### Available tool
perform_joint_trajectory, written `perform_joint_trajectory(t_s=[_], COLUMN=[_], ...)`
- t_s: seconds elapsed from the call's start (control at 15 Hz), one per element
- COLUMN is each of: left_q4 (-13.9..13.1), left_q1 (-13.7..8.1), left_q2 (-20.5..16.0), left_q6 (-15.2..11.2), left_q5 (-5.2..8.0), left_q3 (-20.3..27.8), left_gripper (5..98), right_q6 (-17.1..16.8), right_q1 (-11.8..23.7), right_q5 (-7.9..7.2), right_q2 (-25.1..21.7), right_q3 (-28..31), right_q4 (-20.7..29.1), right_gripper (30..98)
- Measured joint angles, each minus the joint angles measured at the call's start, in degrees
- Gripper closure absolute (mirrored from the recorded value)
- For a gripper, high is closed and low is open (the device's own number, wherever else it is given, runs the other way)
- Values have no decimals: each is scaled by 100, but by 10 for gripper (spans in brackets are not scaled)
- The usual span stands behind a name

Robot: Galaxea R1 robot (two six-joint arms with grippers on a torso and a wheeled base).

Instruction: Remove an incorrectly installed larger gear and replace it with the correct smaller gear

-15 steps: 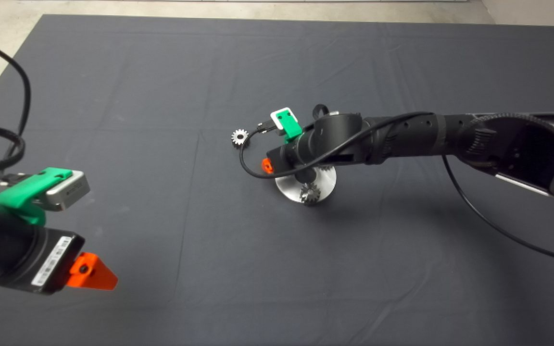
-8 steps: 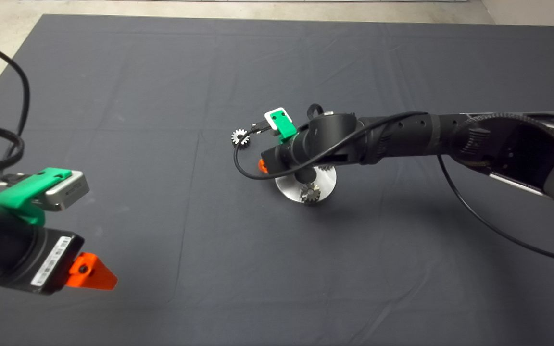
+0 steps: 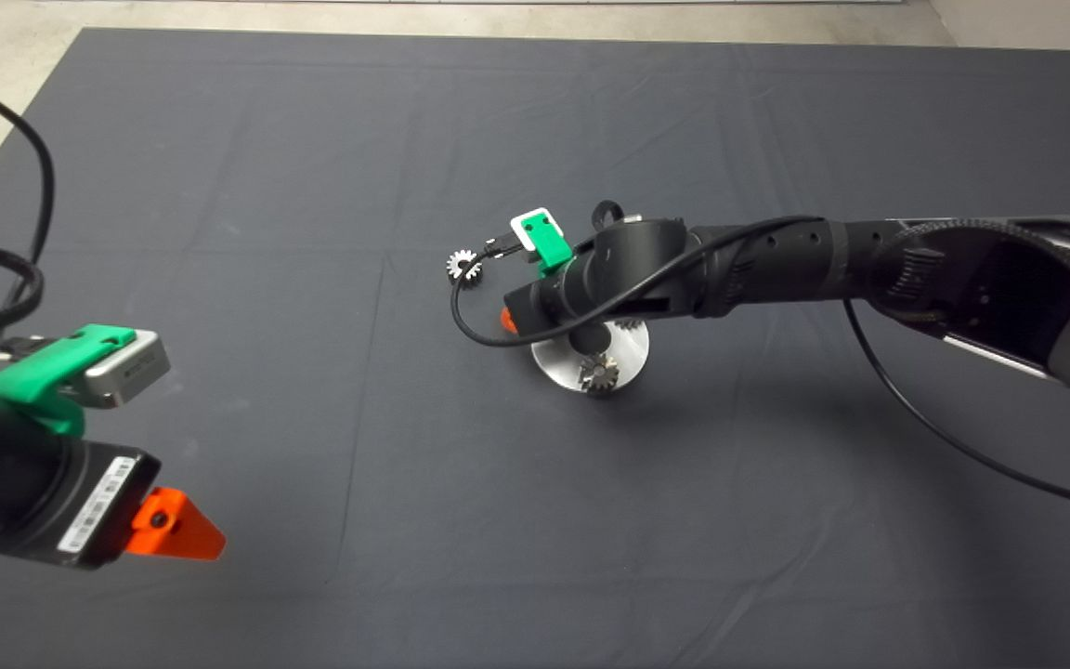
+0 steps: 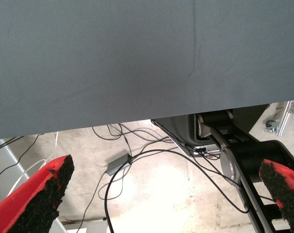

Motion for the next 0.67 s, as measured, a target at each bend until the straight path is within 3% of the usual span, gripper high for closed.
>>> perform_joint_trajectory(t_s=[0.6, 0.67], left_q4=[0, 0], left_q1=[0, 0], left_q2=[-13, -13], left_q6=[0, 0], left_q5=[0, 0], left_q3=[0, 0], left_gripper=[55, 55], right_q6=[-6, -20], right_q1=[-43, -43], right_q5=[-7, -5], right_q2=[0, 11], right_q3=[-111, -151], right_q4=[-1, -1], right_gripper=[635, 670])
